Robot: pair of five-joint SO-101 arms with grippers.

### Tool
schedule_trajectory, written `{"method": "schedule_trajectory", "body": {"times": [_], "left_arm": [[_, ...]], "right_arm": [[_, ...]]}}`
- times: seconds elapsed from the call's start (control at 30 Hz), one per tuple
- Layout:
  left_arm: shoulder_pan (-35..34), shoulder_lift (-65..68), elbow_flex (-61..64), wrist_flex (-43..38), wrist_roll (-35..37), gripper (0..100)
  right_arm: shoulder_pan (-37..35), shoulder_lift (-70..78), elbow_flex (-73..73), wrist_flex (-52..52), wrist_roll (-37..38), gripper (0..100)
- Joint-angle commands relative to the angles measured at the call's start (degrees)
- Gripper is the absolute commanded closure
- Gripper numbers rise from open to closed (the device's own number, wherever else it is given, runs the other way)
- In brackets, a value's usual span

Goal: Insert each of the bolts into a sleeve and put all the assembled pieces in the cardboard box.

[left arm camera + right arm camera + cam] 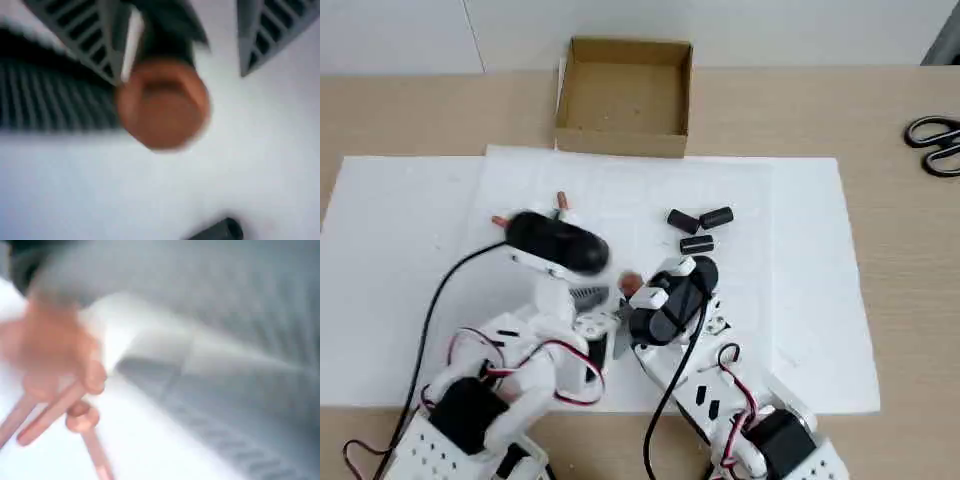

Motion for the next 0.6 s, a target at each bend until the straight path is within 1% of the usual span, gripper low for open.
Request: {"method": "schedule_trajectory", "body": {"times": [0.0, 0.03, 0.13, 0.33, 0.43, 0.57], "left_arm": [[-0.2, -0.3, -3.6, 4.3, -1.9, 84], [-0.4, -0.3, -4.3, 5.6, -3.3, 84], [-4.1, -0.3, -7.3, 8.8, -7.5, 84], [-14.3, -0.4, -16.4, 15.6, -19.3, 84], [-21.2, -0.4, -20.4, 19.5, -23.0, 84], [-33.2, -0.4, -24.2, 22.2, -25.9, 84]], "right_arm": [[0.0, -0.9, -0.9, -1.4, -0.4, 99.5], [0.0, -0.9, -0.9, -1.4, -0.4, 99.5], [0.0, -0.9, -0.9, -1.3, -0.4, 99.5], [0.1, -0.9, -1.0, -1.3, -0.4, 99.5], [1.1, -0.7, -1.0, -1.3, -0.3, 99.5], [5.3, -0.2, -2.4, 1.5, -0.2, 99.5]]}}
